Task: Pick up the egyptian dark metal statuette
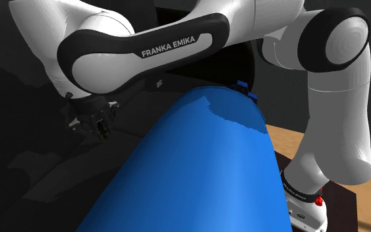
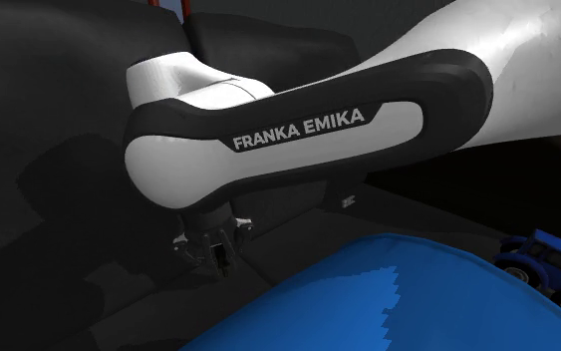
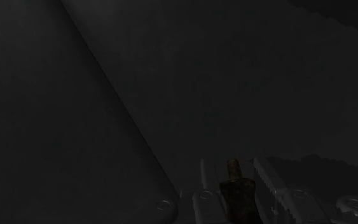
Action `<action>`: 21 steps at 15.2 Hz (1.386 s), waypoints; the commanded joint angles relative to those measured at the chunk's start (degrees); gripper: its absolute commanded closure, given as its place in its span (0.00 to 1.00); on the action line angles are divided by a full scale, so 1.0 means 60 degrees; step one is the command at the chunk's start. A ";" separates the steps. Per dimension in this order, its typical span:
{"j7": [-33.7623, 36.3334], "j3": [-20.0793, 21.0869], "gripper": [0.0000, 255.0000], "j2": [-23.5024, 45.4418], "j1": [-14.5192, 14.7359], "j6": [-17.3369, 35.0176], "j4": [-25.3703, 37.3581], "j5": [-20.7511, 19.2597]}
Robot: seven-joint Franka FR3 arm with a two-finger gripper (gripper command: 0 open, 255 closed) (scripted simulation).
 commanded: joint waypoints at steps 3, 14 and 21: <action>0.0000 0.0000 1.00 0.0001 0.0000 0.0003 -0.0002 0.0000; -0.0247 0.0043 1.00 -0.0017 0.0200 -0.1234 0.1269 0.0070; -0.0370 0.0041 1.00 0.0084 0.0376 -0.1944 0.2102 0.0040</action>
